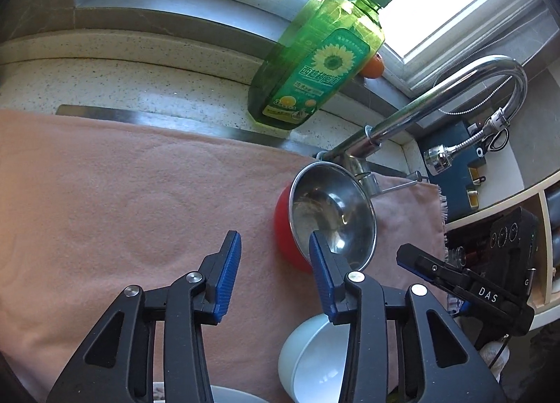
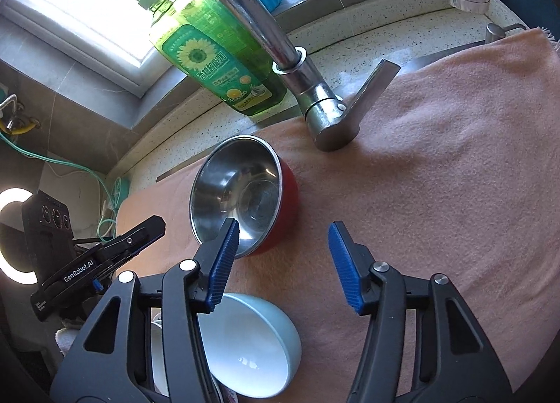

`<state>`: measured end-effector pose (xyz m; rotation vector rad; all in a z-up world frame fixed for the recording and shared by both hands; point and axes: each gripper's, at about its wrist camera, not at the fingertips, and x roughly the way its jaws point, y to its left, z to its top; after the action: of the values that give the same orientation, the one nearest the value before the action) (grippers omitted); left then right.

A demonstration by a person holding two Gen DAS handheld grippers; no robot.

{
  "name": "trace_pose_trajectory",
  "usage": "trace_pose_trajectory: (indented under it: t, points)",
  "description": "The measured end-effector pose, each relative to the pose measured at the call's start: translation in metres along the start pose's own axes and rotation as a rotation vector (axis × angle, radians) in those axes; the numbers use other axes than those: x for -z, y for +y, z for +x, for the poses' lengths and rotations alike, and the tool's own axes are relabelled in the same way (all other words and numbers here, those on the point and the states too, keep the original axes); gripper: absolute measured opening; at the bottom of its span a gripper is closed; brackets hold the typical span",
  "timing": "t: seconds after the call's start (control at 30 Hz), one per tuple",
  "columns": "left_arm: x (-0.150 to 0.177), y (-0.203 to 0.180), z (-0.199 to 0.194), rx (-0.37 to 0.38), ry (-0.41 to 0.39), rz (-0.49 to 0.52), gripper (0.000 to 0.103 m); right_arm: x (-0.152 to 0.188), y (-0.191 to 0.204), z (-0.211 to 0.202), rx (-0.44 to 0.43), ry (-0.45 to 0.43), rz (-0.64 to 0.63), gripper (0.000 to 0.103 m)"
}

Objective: Organize plates and bowls

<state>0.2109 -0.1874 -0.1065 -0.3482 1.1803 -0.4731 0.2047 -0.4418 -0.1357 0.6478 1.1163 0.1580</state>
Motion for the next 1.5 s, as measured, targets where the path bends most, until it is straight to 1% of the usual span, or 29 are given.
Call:
trace_pose_trajectory:
  t: [0.03, 0.13, 0.23, 0.3, 0.37, 0.43, 0.47, 0.53, 0.63, 0.7, 0.77, 0.83, 0.87, 1.03, 1.2, 1.5]
  points:
    - [-0.002, 0.001, 0.003, 0.008, 0.006, -0.014, 0.034, -0.002, -0.002, 0.003, -0.009, 0.007, 0.012, 0.048]
    - [-0.008, 0.001, 0.013, 0.008, 0.012, -0.028, 0.034, -0.006, -0.004, 0.010, -0.031, 0.018, 0.035, 0.045]
    - [-0.013, 0.001, 0.021, 0.008, 0.022, -0.035, 0.033, -0.009, -0.003, 0.016, -0.025, 0.023, 0.031, 0.038]
    - [-0.016, 0.001, 0.025, 0.011, 0.024, -0.042, 0.029, -0.011, -0.002, 0.020, -0.032, 0.031, 0.034, 0.035]
    - [-0.018, 0.000, 0.028, 0.015, 0.029, -0.042, 0.029, -0.013, -0.001, 0.023, -0.025, 0.034, 0.024, 0.033]
    - [-0.019, -0.002, 0.031, 0.008, 0.033, -0.032, 0.029, -0.014, 0.000, 0.026, -0.020, 0.037, 0.021, 0.028]
    - [-0.019, -0.003, 0.032, 0.006, 0.037, -0.026, 0.028, -0.015, 0.000, 0.027, -0.020, 0.039, 0.022, 0.027]
    - [-0.020, -0.005, 0.035, -0.002, 0.043, -0.015, 0.021, -0.016, -0.001, 0.029, -0.016, 0.039, 0.022, 0.023]
    - [-0.021, -0.007, 0.039, -0.009, 0.050, -0.004, 0.019, -0.018, -0.002, 0.032, -0.013, 0.041, 0.020, 0.018]
    - [-0.021, -0.009, 0.043, -0.018, 0.056, 0.004, 0.014, -0.017, -0.002, 0.033, -0.012, 0.042, 0.017, 0.017]
    - [-0.021, -0.009, 0.045, -0.017, 0.063, 0.010, 0.013, -0.017, -0.002, 0.034, -0.011, 0.042, 0.013, 0.016]
    - [-0.021, -0.010, 0.047, -0.019, 0.065, 0.016, 0.012, -0.017, -0.001, 0.035, -0.015, 0.044, 0.010, 0.011]
    - [-0.021, -0.011, 0.048, -0.013, 0.068, 0.018, 0.009, -0.017, 0.001, 0.037, -0.014, 0.044, 0.008, 0.011]
    - [-0.020, -0.014, 0.050, -0.020, 0.071, 0.037, 0.008, -0.017, 0.006, 0.037, -0.002, 0.042, -0.006, 0.010]
    - [-0.019, -0.013, 0.047, -0.019, 0.067, 0.029, 0.008, -0.016, 0.011, 0.034, -0.005, 0.045, -0.010, 0.010]
    - [-0.015, -0.014, 0.020, -0.014, 0.023, 0.035, 0.008, -0.009, 0.029, 0.020, -0.025, 0.031, -0.038, 0.010]
